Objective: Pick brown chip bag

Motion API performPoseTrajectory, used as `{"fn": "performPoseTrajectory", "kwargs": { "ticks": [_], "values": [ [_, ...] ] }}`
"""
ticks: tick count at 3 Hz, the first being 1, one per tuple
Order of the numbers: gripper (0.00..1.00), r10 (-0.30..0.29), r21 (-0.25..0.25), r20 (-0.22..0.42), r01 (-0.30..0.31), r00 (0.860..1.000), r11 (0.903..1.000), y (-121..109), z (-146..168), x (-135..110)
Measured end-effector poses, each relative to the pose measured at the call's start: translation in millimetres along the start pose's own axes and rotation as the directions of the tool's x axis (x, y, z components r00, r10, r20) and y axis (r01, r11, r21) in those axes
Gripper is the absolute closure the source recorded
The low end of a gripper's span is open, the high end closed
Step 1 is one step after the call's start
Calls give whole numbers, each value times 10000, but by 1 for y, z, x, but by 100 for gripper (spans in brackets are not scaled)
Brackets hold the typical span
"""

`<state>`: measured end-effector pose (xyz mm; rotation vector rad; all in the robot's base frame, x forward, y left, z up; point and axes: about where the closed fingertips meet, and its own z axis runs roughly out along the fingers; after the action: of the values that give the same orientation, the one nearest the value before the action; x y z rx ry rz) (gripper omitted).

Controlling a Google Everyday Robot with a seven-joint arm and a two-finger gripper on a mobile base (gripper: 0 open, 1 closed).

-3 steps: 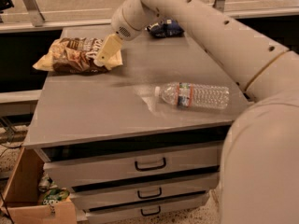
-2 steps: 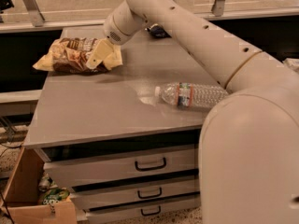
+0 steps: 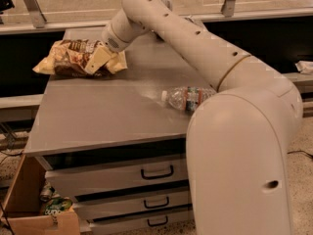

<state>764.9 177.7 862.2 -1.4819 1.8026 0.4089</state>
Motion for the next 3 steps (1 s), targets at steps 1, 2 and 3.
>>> {"fn": "performPoseTrajectory", "kwargs": {
  "ticks": [1,2,3],
  "values": [
    [42,76,-5,27,-76,10000,10000,4,6,2],
    [72,-223,169,395,217,9990,9996,10,-7,-8],
    [95,-673,359,946,642,9932,9973,16,-24,-28]
  ]
}}
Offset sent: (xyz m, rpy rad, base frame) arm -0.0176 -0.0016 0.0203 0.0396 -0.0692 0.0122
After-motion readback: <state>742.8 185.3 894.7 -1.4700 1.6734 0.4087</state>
